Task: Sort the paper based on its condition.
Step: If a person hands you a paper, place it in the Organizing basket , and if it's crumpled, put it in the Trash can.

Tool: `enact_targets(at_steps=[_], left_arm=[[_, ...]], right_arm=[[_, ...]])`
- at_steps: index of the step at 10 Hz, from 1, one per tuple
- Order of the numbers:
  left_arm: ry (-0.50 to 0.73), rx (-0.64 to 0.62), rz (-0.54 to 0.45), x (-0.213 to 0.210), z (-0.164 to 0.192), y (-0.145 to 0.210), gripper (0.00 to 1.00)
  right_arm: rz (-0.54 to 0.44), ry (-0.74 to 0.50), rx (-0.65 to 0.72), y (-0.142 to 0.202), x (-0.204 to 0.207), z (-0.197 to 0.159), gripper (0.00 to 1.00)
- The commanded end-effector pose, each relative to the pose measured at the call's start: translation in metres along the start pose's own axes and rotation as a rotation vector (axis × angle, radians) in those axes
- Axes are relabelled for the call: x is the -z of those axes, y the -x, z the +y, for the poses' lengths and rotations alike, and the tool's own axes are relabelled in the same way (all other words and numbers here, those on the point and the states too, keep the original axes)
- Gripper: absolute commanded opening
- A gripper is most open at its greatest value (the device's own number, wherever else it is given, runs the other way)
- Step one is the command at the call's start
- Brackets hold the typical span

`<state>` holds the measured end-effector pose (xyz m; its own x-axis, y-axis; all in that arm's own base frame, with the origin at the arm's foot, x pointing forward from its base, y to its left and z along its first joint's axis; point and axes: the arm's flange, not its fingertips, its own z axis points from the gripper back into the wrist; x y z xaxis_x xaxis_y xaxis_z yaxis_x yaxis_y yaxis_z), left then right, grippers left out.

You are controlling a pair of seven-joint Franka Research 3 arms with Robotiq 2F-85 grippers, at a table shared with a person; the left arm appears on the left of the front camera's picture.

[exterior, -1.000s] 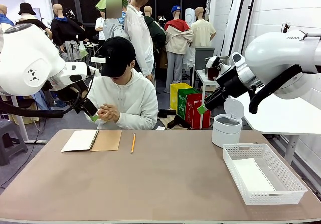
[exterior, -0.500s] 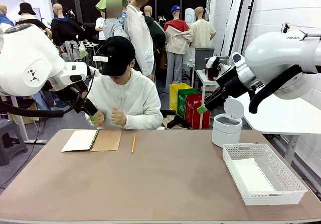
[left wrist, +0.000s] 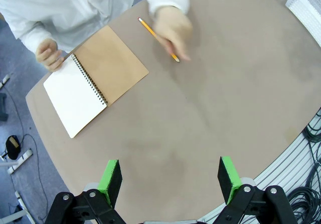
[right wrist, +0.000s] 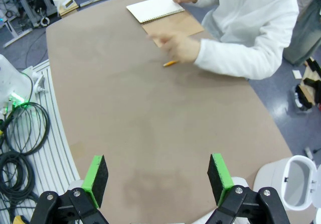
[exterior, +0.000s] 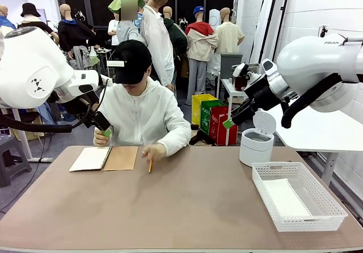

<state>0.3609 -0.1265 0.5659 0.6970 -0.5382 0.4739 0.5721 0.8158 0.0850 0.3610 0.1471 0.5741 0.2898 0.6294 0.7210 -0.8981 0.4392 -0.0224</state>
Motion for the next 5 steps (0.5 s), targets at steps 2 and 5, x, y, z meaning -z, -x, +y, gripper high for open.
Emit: enact_targets(at_steps=[2, 5], left_arm=[[0.005, -0.001, -0.004, -0.0011, 0.0005, 0.0001, 1.00], [0.005, -0.001, -0.004, -0.0011, 0.0005, 0.0001, 1.00]], right_arm=[[0.003, -0.003, 0.000, -0.0009, 0.0003, 0.0004, 1.00], [0.003, -0.003, 0.000, -0.0009, 0.0003, 0.0004, 1.00]])
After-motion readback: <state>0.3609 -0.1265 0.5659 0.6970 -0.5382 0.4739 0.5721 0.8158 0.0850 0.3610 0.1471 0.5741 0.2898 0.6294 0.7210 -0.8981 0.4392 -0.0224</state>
